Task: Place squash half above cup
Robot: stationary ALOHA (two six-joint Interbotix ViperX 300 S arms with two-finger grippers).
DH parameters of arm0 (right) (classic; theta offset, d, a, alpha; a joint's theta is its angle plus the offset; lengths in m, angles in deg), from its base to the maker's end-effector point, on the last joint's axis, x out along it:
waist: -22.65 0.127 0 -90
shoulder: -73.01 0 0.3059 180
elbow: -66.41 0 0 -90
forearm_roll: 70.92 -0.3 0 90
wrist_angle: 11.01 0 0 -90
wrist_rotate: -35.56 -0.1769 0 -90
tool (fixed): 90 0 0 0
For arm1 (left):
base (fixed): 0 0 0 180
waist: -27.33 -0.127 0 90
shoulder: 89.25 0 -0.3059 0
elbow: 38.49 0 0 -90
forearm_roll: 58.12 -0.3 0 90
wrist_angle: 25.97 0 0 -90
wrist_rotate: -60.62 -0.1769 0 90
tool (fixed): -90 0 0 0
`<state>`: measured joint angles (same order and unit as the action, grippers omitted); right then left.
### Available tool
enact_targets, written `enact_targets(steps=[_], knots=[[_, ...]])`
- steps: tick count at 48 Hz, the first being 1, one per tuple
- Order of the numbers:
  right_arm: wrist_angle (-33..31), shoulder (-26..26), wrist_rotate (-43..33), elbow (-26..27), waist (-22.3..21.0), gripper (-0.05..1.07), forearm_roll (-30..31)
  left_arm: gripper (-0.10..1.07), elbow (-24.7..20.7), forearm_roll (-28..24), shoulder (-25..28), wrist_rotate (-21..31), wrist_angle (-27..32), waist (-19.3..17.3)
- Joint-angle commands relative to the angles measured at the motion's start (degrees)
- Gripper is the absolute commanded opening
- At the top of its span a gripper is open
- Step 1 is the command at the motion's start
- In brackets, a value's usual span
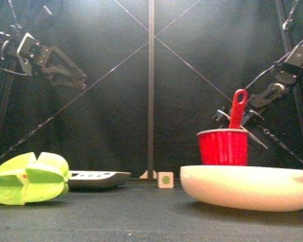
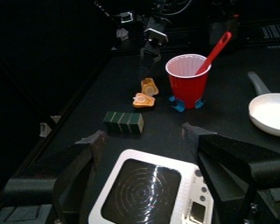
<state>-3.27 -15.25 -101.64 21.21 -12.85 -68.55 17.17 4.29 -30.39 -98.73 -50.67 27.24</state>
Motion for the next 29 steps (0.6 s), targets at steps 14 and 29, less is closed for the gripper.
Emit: enact_targets(steps=[14, 29], knots=[[0.09, -2.55, 0.18, 2.29, -3.43, 0.8, 1.76, 1.03, -0.44, -0.26, 0.18, 0.09, -0.18, -0.18], [0.09, -3.52, 0.18, 2.02, -3.69, 0.8, 2.29, 1.03, -0.44, -0.26, 0.18, 0.09, -0.18, -0.26]])
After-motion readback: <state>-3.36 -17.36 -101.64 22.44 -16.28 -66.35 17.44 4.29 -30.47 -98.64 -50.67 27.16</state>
